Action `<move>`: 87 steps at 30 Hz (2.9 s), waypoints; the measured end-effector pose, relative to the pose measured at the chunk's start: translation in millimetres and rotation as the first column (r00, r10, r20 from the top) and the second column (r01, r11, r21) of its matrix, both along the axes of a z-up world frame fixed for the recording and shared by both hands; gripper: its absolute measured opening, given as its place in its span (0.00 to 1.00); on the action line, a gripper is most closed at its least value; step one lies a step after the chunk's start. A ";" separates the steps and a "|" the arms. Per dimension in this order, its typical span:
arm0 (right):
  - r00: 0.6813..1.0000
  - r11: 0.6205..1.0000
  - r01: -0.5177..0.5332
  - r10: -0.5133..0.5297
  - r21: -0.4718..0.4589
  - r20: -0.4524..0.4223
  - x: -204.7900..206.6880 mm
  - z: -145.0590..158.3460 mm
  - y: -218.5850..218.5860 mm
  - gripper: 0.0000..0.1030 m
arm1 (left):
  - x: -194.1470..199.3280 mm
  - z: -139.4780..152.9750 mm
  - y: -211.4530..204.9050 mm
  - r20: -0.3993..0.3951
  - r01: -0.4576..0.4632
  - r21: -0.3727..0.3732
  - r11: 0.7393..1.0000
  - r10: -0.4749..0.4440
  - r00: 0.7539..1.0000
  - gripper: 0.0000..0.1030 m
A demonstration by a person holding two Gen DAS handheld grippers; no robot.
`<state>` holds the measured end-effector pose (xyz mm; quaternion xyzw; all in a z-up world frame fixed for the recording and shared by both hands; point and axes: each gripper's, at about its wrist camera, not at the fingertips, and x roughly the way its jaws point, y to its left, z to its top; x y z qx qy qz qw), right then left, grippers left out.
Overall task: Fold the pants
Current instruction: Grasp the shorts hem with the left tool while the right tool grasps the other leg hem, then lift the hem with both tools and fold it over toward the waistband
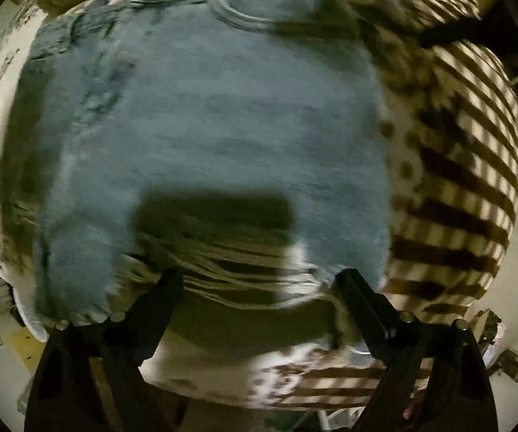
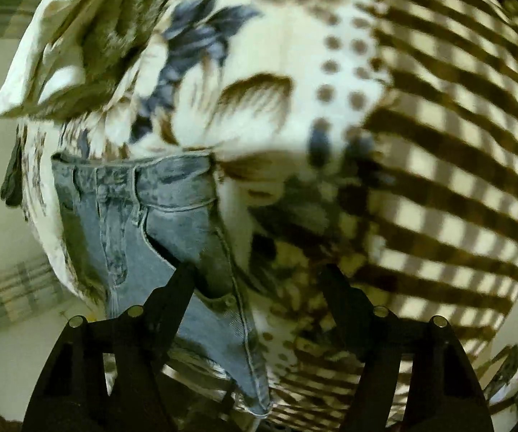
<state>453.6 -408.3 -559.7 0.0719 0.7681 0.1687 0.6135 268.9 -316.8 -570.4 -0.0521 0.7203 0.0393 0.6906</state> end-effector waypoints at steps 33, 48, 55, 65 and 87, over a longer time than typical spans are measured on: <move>0.995 0.994 -0.060 0.052 0.094 0.083 -1.2 31.6 44.3 0.10 | 52.4 102.8 39.7 0.198 -0.037 -0.146 0.989 0.066 0.978 0.01; 0.990 0.992 -0.048 0.032 0.116 0.136 -14.0 121.4 141.0 0.10 | -10.6 160.4 194.6 0.299 -0.180 -0.152 0.972 0.219 0.929 0.01; 0.984 0.991 -0.114 0.103 0.072 0.146 -10.8 115.9 254.7 0.10 | -32.4 167.0 306.3 0.322 -0.341 -0.142 0.929 0.370 0.872 0.01; 0.942 0.946 -0.299 0.314 -0.127 0.122 -12.7 56.3 417.1 0.10 | -61.4 113.5 429.8 0.286 -0.513 -0.132 0.848 0.528 0.800 0.00; 0.997 0.978 -0.080 0.080 -0.191 -0.005 -64.0 37.4 313.7 0.71 | -34.8 12.6 441.3 0.094 -0.440 -0.354 0.825 0.500 0.861 0.24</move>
